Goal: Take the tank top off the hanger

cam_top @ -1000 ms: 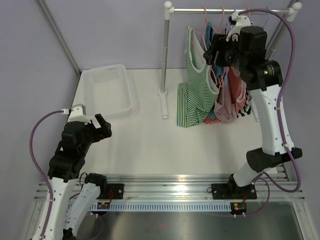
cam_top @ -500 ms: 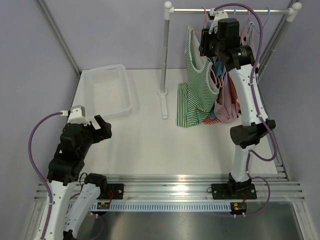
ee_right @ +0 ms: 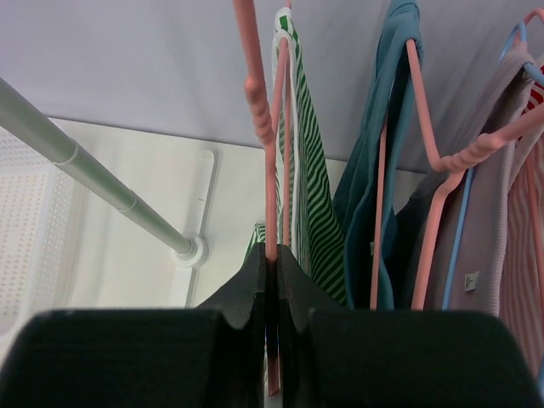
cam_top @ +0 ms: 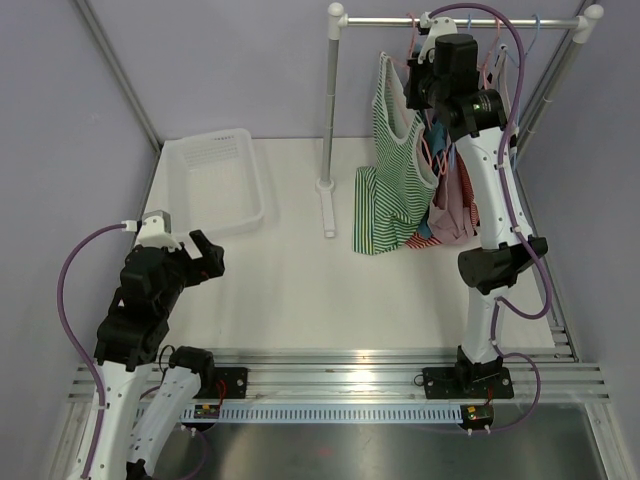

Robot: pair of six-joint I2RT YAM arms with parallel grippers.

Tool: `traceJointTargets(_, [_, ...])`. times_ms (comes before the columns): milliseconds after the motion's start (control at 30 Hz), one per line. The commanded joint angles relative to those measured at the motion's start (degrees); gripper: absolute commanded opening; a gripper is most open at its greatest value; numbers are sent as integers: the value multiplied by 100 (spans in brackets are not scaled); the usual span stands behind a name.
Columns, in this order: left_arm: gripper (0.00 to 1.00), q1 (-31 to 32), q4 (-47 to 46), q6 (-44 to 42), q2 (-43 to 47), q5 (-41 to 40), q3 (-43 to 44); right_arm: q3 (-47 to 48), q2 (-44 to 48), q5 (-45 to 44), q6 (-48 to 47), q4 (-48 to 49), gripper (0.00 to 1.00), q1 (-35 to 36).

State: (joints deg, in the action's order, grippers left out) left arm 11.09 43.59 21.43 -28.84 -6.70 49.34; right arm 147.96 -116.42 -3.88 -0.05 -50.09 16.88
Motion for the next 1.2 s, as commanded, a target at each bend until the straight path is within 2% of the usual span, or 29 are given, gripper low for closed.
traceJointTargets(0, [99,16,-264,-42,89,108,-47,207,391,-61,312,517,0,34])
traceJointTargets(333, [99,33,-176,-16,265,37,102,67,989,291,559,764,0,34])
traceJointTargets(500, [99,33,-184,107,19,581,444,-609,1525,765,725,693,0,43])
traceJointTargets(700, [99,147,-570,300,-901,1284,1630,-1822,2702,1635,1112,447,0,34])
traceJointTargets(767, [99,331,-580,422,-1236,1041,2190,-2218,3168,2081,1192,307,0,34])
traceJointTargets(833, [99,866,-659,502,-1676,724,2517,-2657,3712,2392,1332,280,0,34])
traceJointTargets(867, [99,1129,-703,529,-1799,253,2658,-2815,3888,2783,1402,271,0,34])
traceJointTargets(900, [99,1750,-729,503,-2096,-39,3008,-3034,4064,2927,1446,263,0,34])
traceJointTargets(933, [99,2087,-721,468,-2247,-329,3211,-3123,4379,3032,1516,236,0,43])
traceJointTargets(967, [99,2421,-712,302,-2405,-932,3422,-3211,4530,3216,1656,227,0,34])
traceJointTargets(1000, [99,3059,-668,205,-2598,-1243,3946,-3273,4680,3305,1710,236,0,34])
traceJointTargets(1033, [99,3361,-590,99,-2914,-1533,4195,-3361,4916,3384,1763,193,0,34])
traceJointTargets(1067, [99,3930,-563,-128,-3082,-2015,4485,-3370,5014,3568,1824,149,0,43])
traceJointTargets(1133, [99,4417,-615,-393,-3468,-2378,5116,-3484,5225,4110,1895,200,0,34])
traceJointTargets(1167, [99,4854,-659,-759,-3601,-2676,5312,-3502,5261,4332,1973,218,0,34])
